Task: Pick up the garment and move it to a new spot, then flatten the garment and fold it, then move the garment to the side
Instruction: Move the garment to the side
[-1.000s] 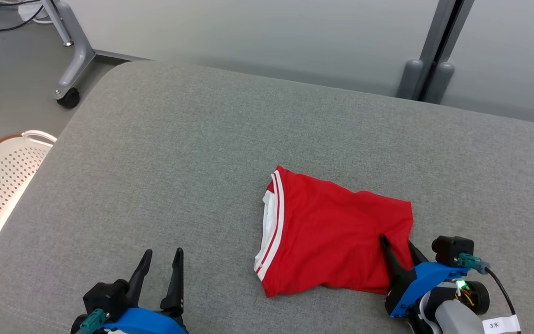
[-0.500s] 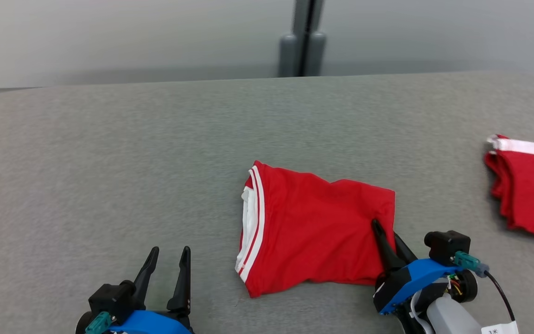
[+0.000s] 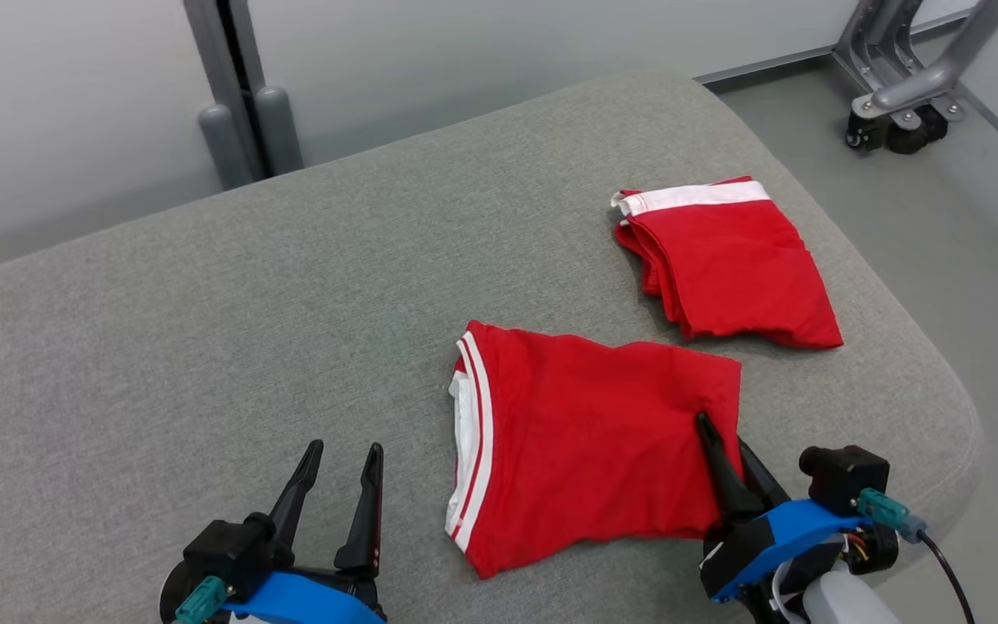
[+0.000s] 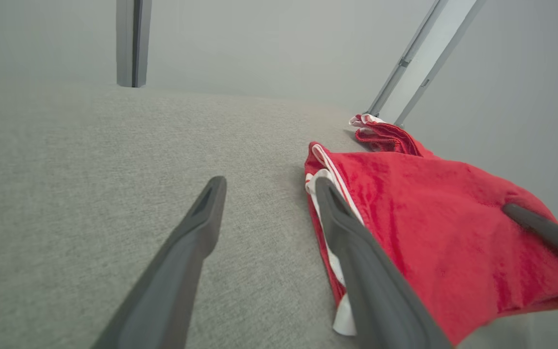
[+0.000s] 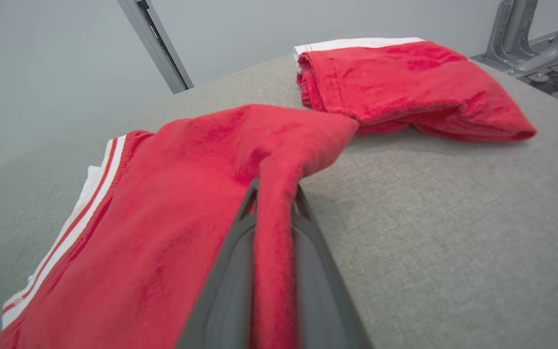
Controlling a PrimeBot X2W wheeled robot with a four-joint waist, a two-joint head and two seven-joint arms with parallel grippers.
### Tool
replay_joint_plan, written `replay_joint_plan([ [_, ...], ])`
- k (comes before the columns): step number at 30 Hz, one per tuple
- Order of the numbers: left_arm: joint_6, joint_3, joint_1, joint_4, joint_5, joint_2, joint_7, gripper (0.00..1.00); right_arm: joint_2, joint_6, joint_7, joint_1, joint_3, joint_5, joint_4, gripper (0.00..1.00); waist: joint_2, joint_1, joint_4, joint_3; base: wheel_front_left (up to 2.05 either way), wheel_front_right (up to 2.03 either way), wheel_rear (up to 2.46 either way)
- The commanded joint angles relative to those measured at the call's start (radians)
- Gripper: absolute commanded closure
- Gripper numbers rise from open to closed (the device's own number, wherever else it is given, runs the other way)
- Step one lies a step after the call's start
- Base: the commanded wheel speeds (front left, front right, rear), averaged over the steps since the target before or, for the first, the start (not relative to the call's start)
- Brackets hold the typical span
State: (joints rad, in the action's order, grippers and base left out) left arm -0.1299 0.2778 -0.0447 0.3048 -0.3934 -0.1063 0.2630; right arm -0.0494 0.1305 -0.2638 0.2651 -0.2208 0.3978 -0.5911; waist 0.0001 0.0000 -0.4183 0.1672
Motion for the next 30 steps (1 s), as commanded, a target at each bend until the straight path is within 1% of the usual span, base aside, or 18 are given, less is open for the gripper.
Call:
replay_joint_plan([
  [1, -0.001, 0.007, -0.007, -0.008, 0.004, -0.012, 0.002, 0.00, -0.003, 0.000, -0.001, -0.002, 0.010, -0.014, 0.012, 1.00, -0.0001, 0.0000, -0.009, -0.002, 0.00, 0.00, 0.00],
  [3, -0.001, 0.017, -0.006, -0.015, -0.003, -0.019, 0.002, 0.00, -0.002, 0.000, -0.001, 0.019, 0.033, -0.028, 0.026, 1.00, -0.0001, 0.0000, -0.003, 0.012, 0.00, 0.00, 0.00],
  [5, -0.001, 0.023, -0.005, -0.027, -0.011, -0.038, 0.002, 0.00, -0.002, 0.000, -0.001, 0.055, 0.061, -0.057, 0.037, 1.00, -0.0001, 0.0000, 0.010, 0.027, 0.00, 0.00, 0.00],
  [8, -0.001, 0.026, -0.008, -0.034, -0.020, -0.060, 0.002, 0.00, -0.004, 0.000, -0.001, 0.123, 0.111, -0.144, 0.024, 1.00, -0.0001, 0.0000, 0.042, 0.052, 0.00, 0.00, 0.00],
  [12, -0.001, 0.033, -0.019, -0.034, -0.037, -0.093, 0.002, 0.00, -0.003, 0.000, -0.001, 0.251, 0.224, -0.293, -0.026, 1.00, -0.0001, 0.0000, 0.100, 0.080, 0.00, 0.00, 0.00],
  [14, -0.001, 0.040, -0.026, -0.035, -0.043, -0.107, 0.002, 0.00, -0.003, 0.000, 0.009, 0.311, 0.311, -0.391, -0.061, 1.00, -0.0001, 0.0000, 0.132, 0.093, 0.00, 0.00, 0.00],
  [16, -0.001, 0.046, -0.034, -0.036, -0.049, -0.113, 0.002, 0.00, -0.004, 0.000, 0.037, 0.359, 0.422, -0.504, -0.072, 1.00, -0.0001, 0.0000, 0.166, 0.105, 0.00, 0.00, 0.00],
  [19, -0.001, 0.047, -0.046, -0.046, -0.058, -0.124, 0.002, 0.00, -0.013, 0.000, 0.086, 0.399, 0.609, -0.675, -0.030, 1.00, -0.0001, 0.0000, 0.215, 0.115, 0.00, 0.00, 0.00],
  [21, -0.001, 0.046, -0.045, -0.046, -0.064, -0.127, 0.002, 0.00, -0.008, 0.000, 0.113, 0.410, 0.717, -0.765, 0.021, 1.00, -0.0001, 0.0000, 0.243, 0.121, 0.00, 0.00, 0.00],
  [22, -0.001, 0.046, -0.048, -0.046, -0.066, -0.129, 0.002, 0.00, -0.007, 0.000, 0.127, 0.409, 0.761, -0.822, 0.054, 0.93, -0.0001, 0.0000, 0.254, 0.126, 0.00, 0.00, 0.00],
  [23, -0.001, 0.047, -0.052, -0.044, -0.068, -0.131, 0.002, 0.00, -0.007, 0.000, 0.141, 0.408, 0.802, -0.862, 0.083, 0.13, -0.0001, 0.0000, 0.263, 0.130, 0.00, 0.00, 0.00],
  [24, -0.001, 0.047, -0.054, -0.042, -0.071, -0.133, 0.002, 0.00, -0.007, 0.000, 0.164, 0.406, 0.848, -0.899, 0.108, 0.00, -0.0001, 0.0000, 0.271, 0.133, 0.00, 0.00, 0.00],
  [25, -0.001, 0.047, -0.055, -0.040, -0.073, -0.135, 0.002, 0.00, -0.005, 0.000, 0.174, 0.411, 0.888, -0.921, 0.131, 0.00, -0.0001, 0.0000, 0.278, 0.137, 0.00, 0.00, 0.00],
  [27, -0.001, 0.050, -0.063, -0.040, -0.074, -0.136, 0.002, 0.00, -0.002, 0.000, 0.179, 0.425, 0.935, -0.948, 0.161, 0.00, -0.0001, 0.0000, 0.289, 0.143, 0.00, 0.00, 0.00],
  [30, -0.001, 0.036, -0.065, -0.034, -0.078, -0.137, 0.002, 0.00, -0.002, 0.000, 0.139, 0.438, 0.967, -0.933, 0.170, 0.00, -0.0001, 0.0000, 0.297, 0.142, 0.00, 0.00, 0.00],
])
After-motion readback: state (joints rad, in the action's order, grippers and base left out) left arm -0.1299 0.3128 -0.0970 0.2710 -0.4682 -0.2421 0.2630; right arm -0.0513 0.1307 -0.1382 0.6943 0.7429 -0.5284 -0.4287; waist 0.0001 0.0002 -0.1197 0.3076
